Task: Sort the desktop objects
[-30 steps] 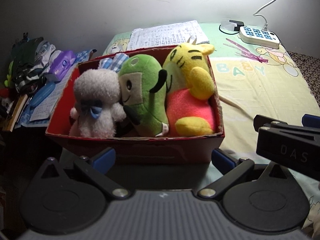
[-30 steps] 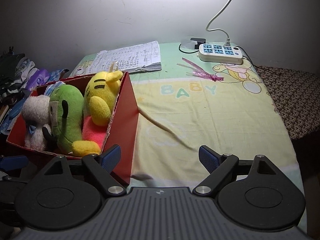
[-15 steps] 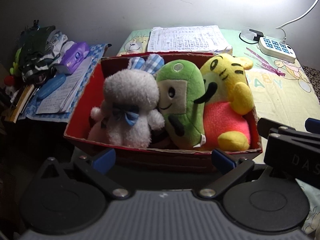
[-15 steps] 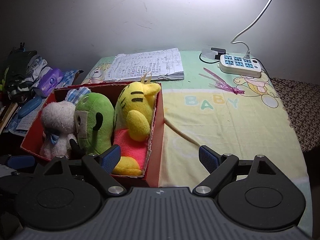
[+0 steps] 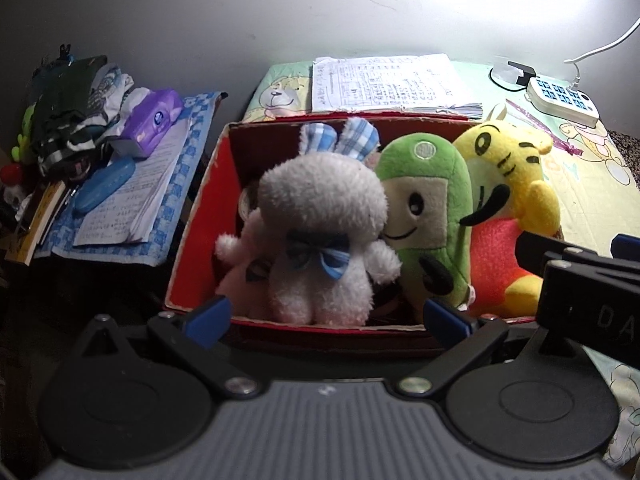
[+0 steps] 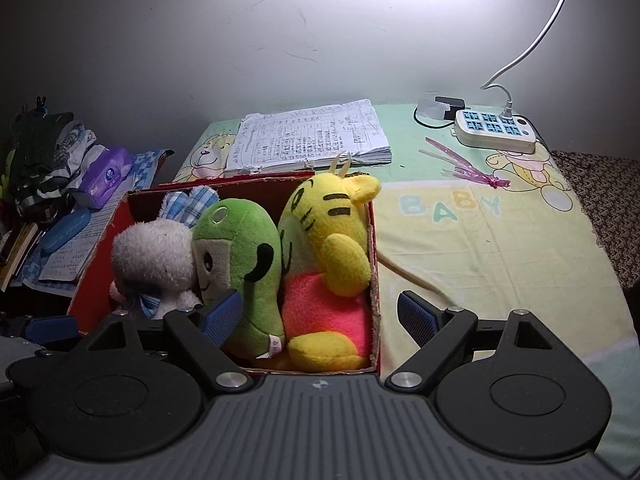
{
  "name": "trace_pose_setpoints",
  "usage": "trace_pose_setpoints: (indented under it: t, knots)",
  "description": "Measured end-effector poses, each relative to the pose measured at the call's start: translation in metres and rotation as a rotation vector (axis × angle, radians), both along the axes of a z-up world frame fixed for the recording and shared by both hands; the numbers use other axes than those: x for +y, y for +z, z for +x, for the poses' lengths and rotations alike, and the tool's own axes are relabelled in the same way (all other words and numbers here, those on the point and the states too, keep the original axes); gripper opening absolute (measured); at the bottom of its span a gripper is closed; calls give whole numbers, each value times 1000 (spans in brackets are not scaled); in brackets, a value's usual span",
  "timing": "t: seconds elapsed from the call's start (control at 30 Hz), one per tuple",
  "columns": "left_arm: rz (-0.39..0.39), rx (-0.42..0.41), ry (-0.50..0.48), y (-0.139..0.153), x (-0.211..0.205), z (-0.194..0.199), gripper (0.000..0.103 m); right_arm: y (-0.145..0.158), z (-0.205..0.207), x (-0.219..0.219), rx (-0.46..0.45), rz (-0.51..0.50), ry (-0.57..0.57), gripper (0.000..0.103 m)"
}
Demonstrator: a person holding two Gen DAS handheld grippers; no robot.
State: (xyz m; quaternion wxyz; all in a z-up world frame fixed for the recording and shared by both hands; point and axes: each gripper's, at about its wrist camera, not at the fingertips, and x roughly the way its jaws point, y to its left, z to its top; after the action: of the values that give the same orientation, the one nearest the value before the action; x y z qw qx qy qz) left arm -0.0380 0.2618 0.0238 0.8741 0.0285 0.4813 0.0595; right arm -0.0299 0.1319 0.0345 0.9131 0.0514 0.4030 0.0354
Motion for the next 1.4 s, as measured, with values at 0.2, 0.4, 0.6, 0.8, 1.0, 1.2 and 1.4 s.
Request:
trace_pose_setpoints:
  t: [0.2, 0.4, 0.6, 0.8, 1.0, 1.2, 1.4]
  knots:
    - [-1, -5, -20, -2, 22, 2, 102, 2, -4, 20, -31, -4, -43, 87]
    - [-8, -7, -48, -4, 38, 3, 102, 0, -7, 32, -47, 17, -62, 85]
    - [-12, 14, -55, -11, 48, 9, 102, -6, -1, 39, -37, 39, -72, 78]
    - [-24, 20, -37, -15, 54, 18, 102, -12, 11, 42, -12, 60, -48, 72]
    - [0, 31, -31, -17, 52, 27, 102, -17, 25, 43, 5, 65, -28, 71]
    - [-10, 45, -26, -20, 51, 31, 103, -24, 34, 43, 29, 52, 8, 71]
    - [2, 38, -31, -17, 49, 32, 103, -21, 36, 44, 38, 40, 29, 70]
